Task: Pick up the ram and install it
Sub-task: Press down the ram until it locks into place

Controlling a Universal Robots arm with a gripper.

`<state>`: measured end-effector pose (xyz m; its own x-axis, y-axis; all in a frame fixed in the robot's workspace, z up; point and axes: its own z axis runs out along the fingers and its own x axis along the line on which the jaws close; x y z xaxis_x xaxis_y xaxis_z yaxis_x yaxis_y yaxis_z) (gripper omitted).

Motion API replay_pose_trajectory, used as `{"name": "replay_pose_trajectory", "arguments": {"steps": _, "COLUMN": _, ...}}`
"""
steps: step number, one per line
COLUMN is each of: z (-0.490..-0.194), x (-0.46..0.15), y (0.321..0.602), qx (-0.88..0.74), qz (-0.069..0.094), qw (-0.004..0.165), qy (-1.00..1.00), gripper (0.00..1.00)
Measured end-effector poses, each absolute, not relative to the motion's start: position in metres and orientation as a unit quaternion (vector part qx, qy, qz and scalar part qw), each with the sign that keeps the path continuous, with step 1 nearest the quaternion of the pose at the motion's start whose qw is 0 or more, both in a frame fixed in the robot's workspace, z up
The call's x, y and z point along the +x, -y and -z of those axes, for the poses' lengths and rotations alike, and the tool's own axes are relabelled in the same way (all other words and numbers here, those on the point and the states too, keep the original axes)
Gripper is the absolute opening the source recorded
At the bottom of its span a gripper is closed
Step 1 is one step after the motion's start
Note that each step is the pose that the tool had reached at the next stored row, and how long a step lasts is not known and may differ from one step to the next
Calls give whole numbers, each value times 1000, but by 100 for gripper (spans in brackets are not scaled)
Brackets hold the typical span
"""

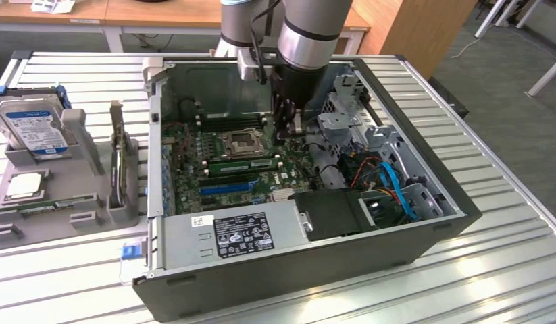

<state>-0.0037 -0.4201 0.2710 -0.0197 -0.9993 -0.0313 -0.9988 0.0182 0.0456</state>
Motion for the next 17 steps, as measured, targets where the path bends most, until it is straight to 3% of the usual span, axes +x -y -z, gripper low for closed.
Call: {"name": "replay_pose_trajectory", "arguments": {"steps": 17, "z": -257, "x": -4, "y": 420, "qx": 700, "qz": 27, "qw": 5, "qy": 714, "gripper": 10}}
